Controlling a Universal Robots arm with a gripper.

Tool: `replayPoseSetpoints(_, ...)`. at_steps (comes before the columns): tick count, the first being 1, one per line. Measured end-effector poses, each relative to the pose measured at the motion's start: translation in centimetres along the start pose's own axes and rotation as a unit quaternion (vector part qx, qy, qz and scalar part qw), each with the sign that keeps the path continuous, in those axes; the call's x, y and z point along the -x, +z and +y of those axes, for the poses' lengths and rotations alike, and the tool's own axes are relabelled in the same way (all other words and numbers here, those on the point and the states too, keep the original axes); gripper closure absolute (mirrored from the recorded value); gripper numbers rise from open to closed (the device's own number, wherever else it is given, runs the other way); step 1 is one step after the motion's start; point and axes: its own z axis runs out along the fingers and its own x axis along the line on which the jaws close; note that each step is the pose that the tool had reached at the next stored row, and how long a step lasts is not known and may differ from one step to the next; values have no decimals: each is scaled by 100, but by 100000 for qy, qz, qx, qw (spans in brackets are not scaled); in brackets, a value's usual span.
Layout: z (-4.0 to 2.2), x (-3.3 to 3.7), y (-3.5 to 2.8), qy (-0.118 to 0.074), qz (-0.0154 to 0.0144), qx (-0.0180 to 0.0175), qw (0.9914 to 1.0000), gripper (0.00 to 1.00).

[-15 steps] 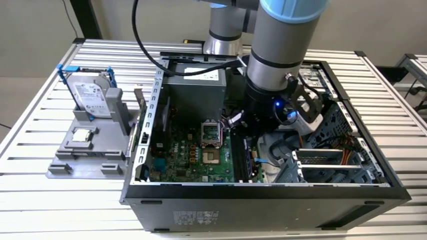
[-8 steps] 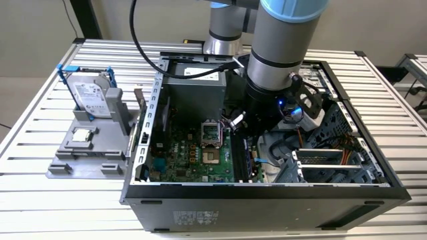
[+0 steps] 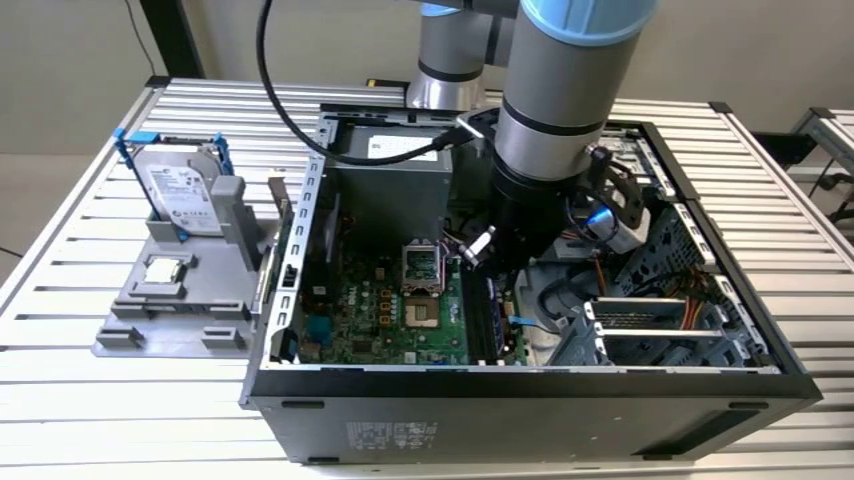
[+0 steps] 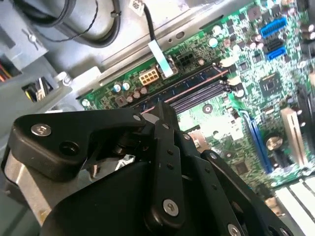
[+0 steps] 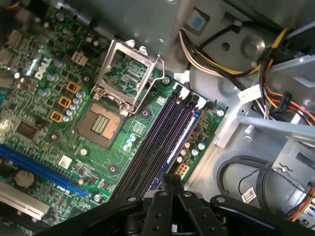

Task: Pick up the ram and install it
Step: 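Press down the ram until it locks into place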

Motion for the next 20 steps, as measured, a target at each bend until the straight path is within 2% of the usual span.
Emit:
replayPoseSetpoints(4, 0, 0, 0, -3179, -104, 150, 99949, 100)
replayPoseSetpoints(8, 0, 0, 0, -6445, -201, 292, 99791, 100)
replayPoseSetpoints(13, 0, 0, 0, -10300, -343, 578, 99466, 100)
replayPoseSetpoints(16, 0, 0, 0, -12177, -591, 996, 99249, 100)
replayPoseSetpoints(20, 0, 0, 0, -14793, -921, 1531, 98884, 100)
